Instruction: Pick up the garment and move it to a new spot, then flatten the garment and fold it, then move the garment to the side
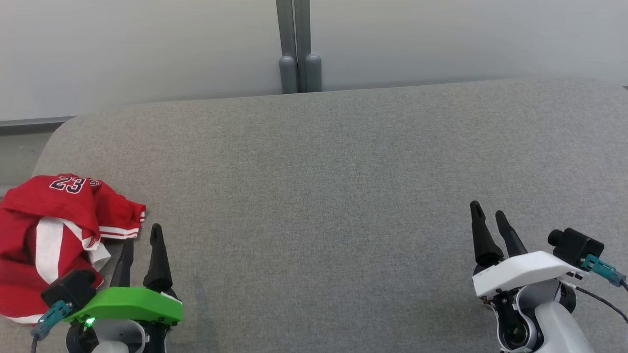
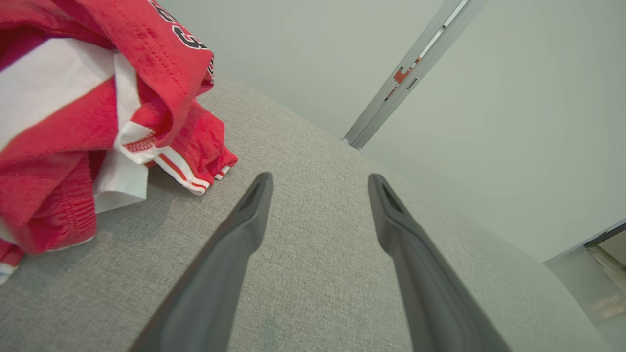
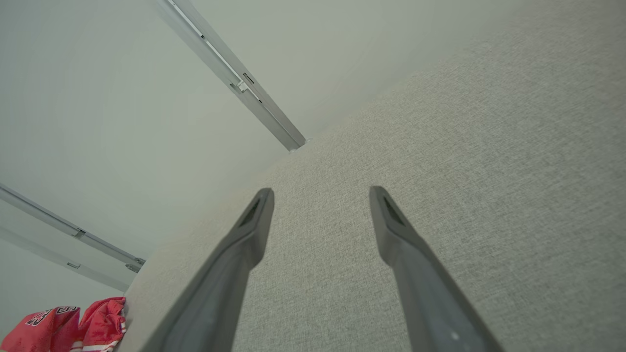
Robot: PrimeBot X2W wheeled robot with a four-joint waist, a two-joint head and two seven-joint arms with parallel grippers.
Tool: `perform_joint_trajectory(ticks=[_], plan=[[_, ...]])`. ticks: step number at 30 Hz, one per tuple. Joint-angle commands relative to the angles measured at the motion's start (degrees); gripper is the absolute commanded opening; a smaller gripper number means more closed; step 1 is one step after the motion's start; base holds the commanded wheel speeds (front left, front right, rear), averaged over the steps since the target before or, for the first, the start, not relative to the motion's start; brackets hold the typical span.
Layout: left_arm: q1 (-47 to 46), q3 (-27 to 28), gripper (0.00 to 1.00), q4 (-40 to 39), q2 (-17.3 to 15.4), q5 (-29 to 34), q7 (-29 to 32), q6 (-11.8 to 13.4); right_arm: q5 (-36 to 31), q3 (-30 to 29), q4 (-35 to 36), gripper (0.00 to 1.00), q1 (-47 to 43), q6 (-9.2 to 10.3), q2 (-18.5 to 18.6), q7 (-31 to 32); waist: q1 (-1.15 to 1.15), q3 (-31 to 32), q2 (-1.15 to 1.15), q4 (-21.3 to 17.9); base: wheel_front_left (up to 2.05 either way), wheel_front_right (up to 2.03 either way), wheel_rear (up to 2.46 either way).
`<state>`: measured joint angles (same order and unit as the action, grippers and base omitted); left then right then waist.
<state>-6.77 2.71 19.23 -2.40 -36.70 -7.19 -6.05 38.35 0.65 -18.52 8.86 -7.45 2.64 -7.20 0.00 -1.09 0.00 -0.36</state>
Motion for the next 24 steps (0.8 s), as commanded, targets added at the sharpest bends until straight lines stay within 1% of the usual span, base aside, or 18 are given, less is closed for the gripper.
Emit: perform_joint_trajectory(ticks=[1, 13, 24], plan=[[-1.69, -0.16, 1.00, -0.39, -0.44, 2.32, -0.71, 0.21, -2.09, 0.27, 0.53, 1.00, 1.44, -0.03, 0.16, -0.65, 0.00, -0.02, 0.00, -0.02, 0.00, 0.00, 0.00], [-1.74, -1.06, 1.00, 0.99, -0.51, 11.22, -2.45, 1.00, -11.24, 0.57, -1.18, 1.00, 1.66, -0.04, 0.19, -2.44, 0.00, -0.18, 0.00, -0.04, 0.00, 0.00, 0.00], [-1.87, -1.48, 1.00, 2.81, -0.56, 17.45, -3.89, 1.90, -17.94, 0.66, -3.41, 1.00, 2.32, -0.04, 0.25, -3.89, 0.00, -0.53, 0.00, -0.04, 0.00, 0.00, 0.00]])
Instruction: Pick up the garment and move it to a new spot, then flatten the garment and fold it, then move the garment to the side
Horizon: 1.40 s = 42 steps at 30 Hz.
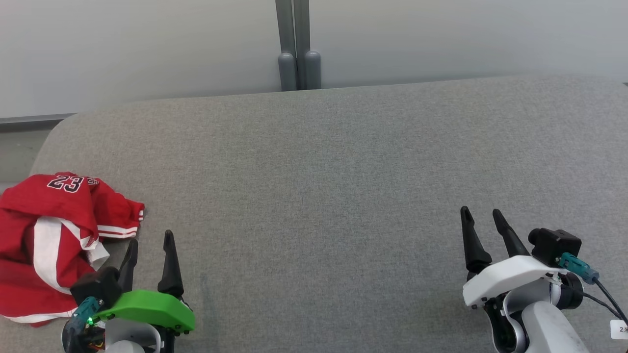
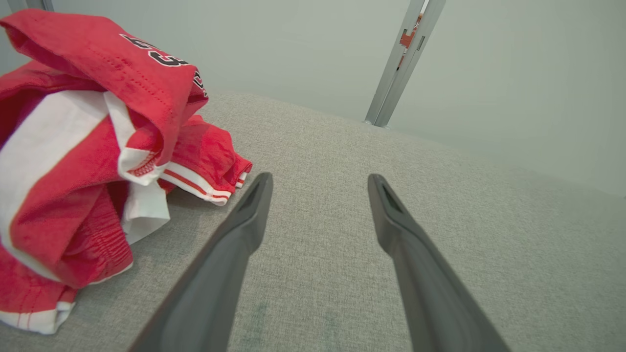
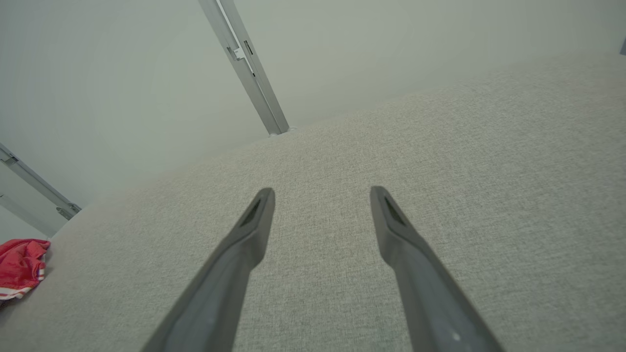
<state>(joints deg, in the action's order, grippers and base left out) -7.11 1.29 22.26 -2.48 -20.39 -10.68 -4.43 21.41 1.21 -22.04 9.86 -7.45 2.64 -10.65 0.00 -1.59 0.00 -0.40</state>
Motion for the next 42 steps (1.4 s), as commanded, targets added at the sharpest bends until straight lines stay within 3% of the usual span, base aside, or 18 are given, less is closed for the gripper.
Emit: perform_joint_trajectory(ticks=[1, 34, 42], plan=[[-1.56, -0.13, 1.00, -0.16, -0.49, 1.88, -0.58, 0.37, -1.61, 0.12, 0.03, 1.00, 1.34, -0.04, 0.26, -0.60, 0.00, -0.07, 0.00, 0.01, 0.00, 0.00, 0.00], [-1.24, -0.57, 1.00, 1.68, -0.59, 15.73, -4.18, 2.21, -15.33, -1.71, -1.52, 1.00, 2.03, -0.04, 0.36, -4.27, 0.00, -0.14, 0.00, -0.06, 0.00, 0.00, 0.00], [-1.35, -0.45, 1.00, 1.51, -0.60, 16.72, -4.49, 2.52, -16.31, -1.72, -1.79, 1.00, 1.77, -0.05, 0.33, -4.61, 0.00, -0.52, 0.00, 1.16, 0.00, 0.00, 0.00]])
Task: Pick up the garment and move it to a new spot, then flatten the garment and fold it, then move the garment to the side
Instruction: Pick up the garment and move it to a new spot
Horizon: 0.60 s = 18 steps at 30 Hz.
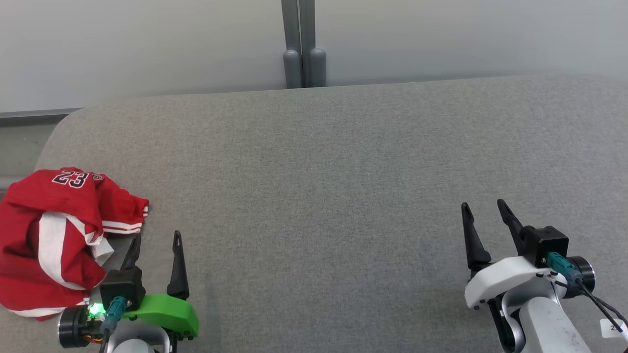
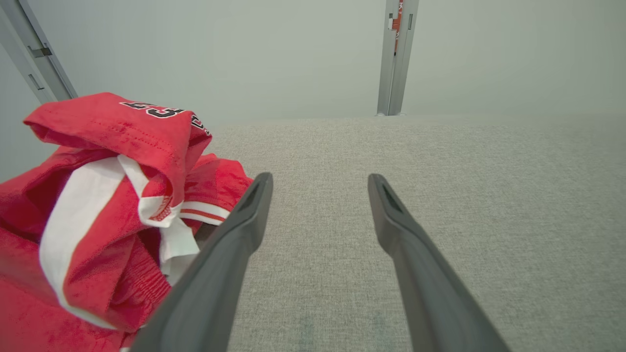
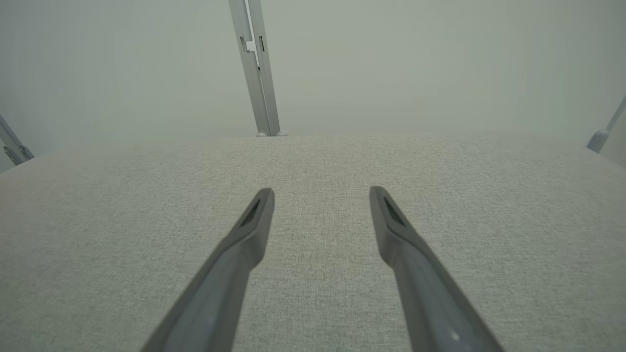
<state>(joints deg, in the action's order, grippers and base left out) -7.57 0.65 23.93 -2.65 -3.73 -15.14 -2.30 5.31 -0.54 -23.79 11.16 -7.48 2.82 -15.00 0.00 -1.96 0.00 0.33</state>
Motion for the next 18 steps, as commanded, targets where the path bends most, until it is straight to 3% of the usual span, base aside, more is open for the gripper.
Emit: perform_joint_trajectory(ticks=[1, 9, 18], plan=[[-0.95, 0.31, 1.00, -0.20, -0.42, -0.05, -0.03, 0.44, -0.17, 0.11, -0.01, 1.00, 0.43, -0.02, 0.17, -0.25, 0.00, -0.20, 0.00, 0.74, 0.00, 0.00, 0.00], [-1.12, 0.44, 1.00, -0.08, -0.41, -0.35, 0.00, 0.73, -0.05, 1.01, 0.43, 1.00, -0.11, -0.02, 0.16, -0.23, 0.00, -0.55, 0.00, 6.55, 0.00, 0.00, 0.00], [-0.64, 2.10, 1.00, 0.52, -0.39, -0.24, 0.00, 1.34, -0.55, 1.77, 0.72, 1.00, -0.04, -0.02, 0.17, -0.23, 0.00, -0.95, 0.00, 16.94, 0.00, 0.00, 0.00]])
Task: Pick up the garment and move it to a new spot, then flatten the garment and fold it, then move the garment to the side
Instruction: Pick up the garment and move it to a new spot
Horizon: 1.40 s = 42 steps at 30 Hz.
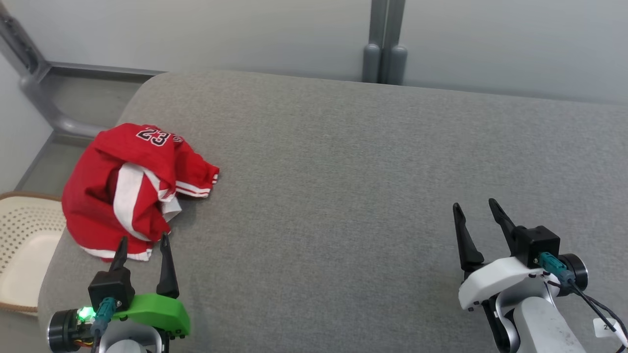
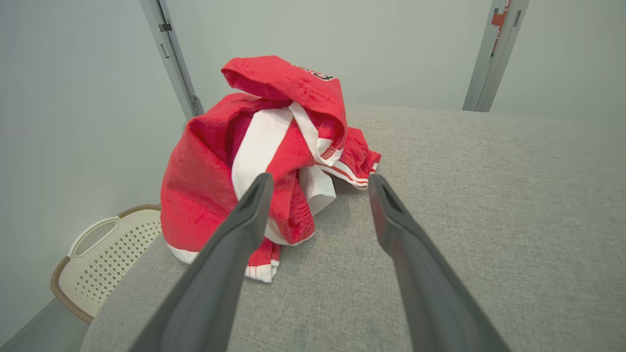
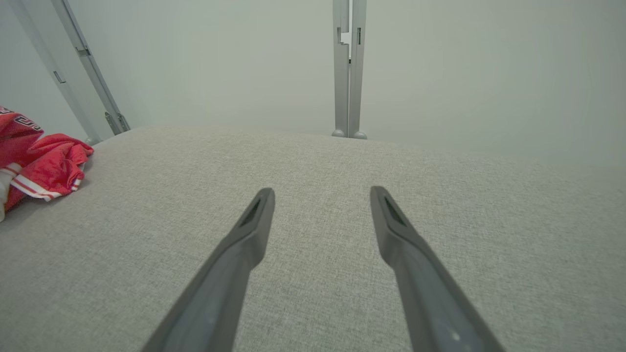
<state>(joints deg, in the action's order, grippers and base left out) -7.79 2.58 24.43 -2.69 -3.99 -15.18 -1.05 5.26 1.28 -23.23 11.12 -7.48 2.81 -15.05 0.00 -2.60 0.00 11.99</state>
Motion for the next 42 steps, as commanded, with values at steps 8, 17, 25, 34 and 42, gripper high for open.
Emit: perform_joint_trajectory(ticks=[8, 17, 25, 34, 42], plan=[[0.37, 1.50, 1.00, 0.26, -0.32, -0.73, 0.03, 0.58, -1.81, 0.86, -0.07, 1.00, 0.68, -0.01, 0.20, -0.18, 0.00, -1.17, 0.00, 13.51, 0.00, 0.00, 0.00], [1.02, 2.07, 1.00, 0.54, -0.31, -2.26, 0.03, 2.15, -2.51, 1.87, -0.98, 1.00, 1.60, -0.01, 0.21, -0.18, 0.00, -2.08, 0.00, 18.80, 0.00, 0.00, 0.00], [1.07, 1.62, 1.00, 0.64, -0.31, -3.58, 0.03, 2.54, -1.97, 1.85, -1.37, 1.00, 1.67, -0.01, 0.22, -0.18, 0.00, -2.44, 0.00, 18.82, 0.00, 0.00, 0.00], [-2.77, 2.69, 1.00, 3.36, -0.29, -6.69, 0.03, 0.78, -4.45, 0.88, -1.27, 1.00, 3.05, -0.01, 0.21, -0.18, 0.00, -5.67, 0.00, 15.04, 0.00, 0.00, 0.00], [-10.87, 5.69, 1.00, 6.93, -0.40, -5.60, 0.03, -2.71, -7.66, -0.03, 0.17, 1.00, 5.46, -0.01, 1.03, -0.18, 0.00, -11.36, 0.00, 10.36, 0.00, 0.00, 0.00]])
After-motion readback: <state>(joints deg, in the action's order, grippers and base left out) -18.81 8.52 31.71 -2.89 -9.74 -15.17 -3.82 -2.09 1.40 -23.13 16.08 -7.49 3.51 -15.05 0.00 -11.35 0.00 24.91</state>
